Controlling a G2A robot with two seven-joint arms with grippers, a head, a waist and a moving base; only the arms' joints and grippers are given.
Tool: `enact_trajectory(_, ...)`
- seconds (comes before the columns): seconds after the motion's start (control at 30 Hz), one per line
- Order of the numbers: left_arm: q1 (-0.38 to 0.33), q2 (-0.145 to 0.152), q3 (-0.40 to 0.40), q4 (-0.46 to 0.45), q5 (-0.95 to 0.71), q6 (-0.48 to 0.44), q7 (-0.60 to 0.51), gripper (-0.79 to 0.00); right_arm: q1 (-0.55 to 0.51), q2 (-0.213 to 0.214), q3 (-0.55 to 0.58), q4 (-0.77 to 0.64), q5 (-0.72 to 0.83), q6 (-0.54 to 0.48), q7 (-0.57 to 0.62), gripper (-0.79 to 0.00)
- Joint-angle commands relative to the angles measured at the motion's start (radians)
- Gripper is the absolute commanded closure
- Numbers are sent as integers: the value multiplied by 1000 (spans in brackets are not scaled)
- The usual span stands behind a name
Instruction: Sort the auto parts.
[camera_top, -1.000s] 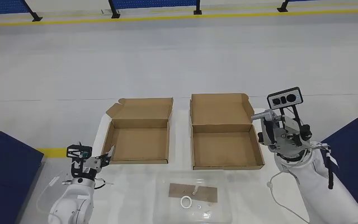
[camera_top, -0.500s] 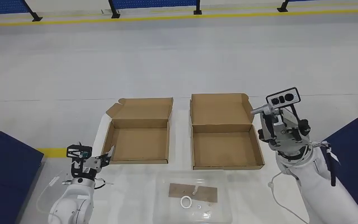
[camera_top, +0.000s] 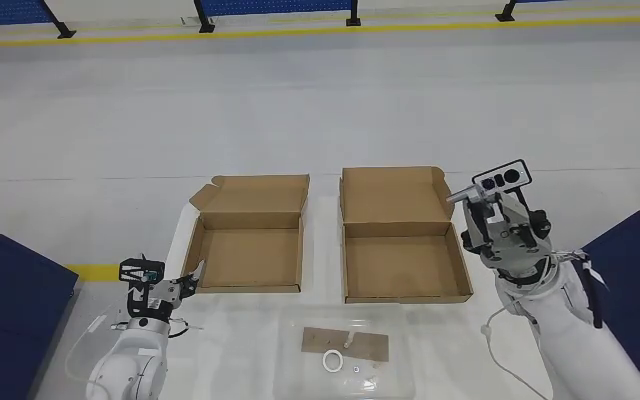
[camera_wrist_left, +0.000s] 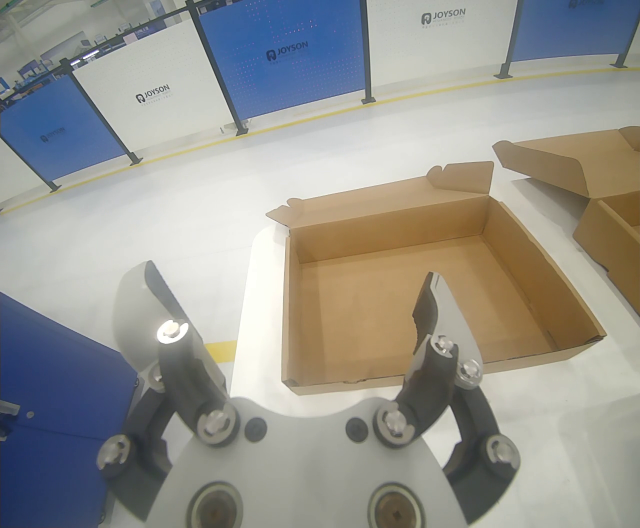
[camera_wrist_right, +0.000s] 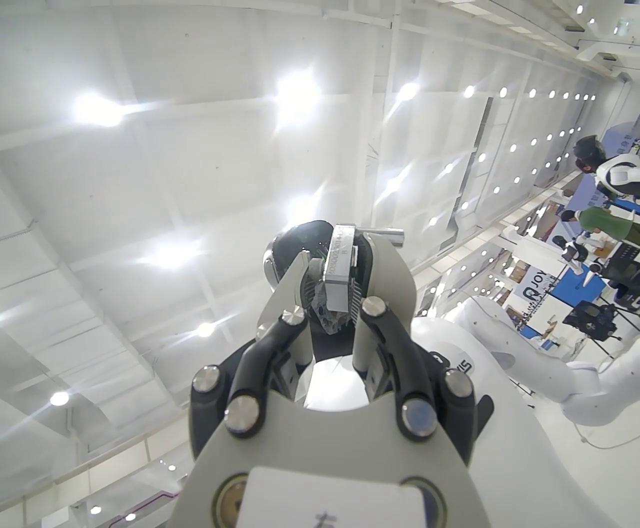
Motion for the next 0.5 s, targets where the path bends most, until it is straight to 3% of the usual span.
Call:
enact_trajectory(0.0,0,0,0,0,0,0,0,-785,-1,-3,9,3,-27,-9,-5,0)
enact_trajectory(0.47,0,0,0,0,0,0,0,-785,-56,-9,133,11,-480,-156,-78,0)
